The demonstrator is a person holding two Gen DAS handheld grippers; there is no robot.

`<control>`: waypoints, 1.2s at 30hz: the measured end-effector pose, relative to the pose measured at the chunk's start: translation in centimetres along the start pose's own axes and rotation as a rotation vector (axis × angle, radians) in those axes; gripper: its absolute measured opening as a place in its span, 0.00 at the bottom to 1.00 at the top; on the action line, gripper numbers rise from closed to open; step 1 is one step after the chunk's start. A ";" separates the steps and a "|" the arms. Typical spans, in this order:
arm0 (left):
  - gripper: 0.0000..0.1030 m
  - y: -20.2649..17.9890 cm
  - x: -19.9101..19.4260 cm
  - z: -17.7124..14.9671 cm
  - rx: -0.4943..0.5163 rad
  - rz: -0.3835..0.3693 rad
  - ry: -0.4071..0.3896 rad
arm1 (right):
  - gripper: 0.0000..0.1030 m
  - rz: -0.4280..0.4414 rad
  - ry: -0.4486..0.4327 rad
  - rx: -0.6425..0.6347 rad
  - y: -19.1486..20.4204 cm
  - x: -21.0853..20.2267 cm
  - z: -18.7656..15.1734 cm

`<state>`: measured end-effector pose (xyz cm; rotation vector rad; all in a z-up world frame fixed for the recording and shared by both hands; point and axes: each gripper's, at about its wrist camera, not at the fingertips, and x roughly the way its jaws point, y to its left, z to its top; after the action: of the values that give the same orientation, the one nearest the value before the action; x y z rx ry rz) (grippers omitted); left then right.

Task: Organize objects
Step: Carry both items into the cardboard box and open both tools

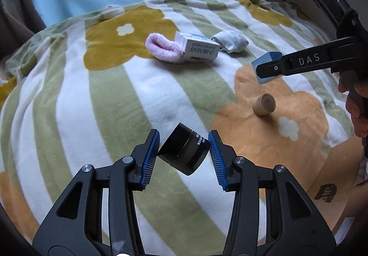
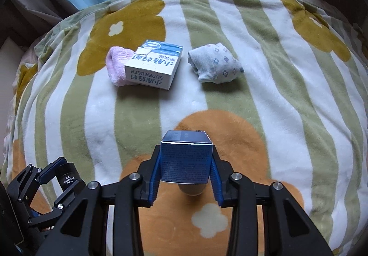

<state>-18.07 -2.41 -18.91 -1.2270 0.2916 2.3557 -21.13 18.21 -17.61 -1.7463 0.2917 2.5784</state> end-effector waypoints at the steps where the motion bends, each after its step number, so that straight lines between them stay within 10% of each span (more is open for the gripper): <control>1: 0.39 -0.1 -1.0 0.2 -0.007 0.002 -0.013 | 0.34 0.006 -0.007 -0.009 0.2 -0.7 -0.2; 21: 0.39 -8.3 -15.8 -5.5 -0.118 0.088 -0.032 | 0.34 0.143 0.020 -0.286 1.9 -13.4 -9.2; 36: 0.39 -14.4 -14.9 -15.1 -0.246 0.104 0.118 | 0.34 0.159 0.202 -0.340 -1.1 -11.6 -19.9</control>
<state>7.21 -0.30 -15.16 -1.5014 0.1075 2.4688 1.63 17.12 -14.19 -2.1857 -0.0117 2.6910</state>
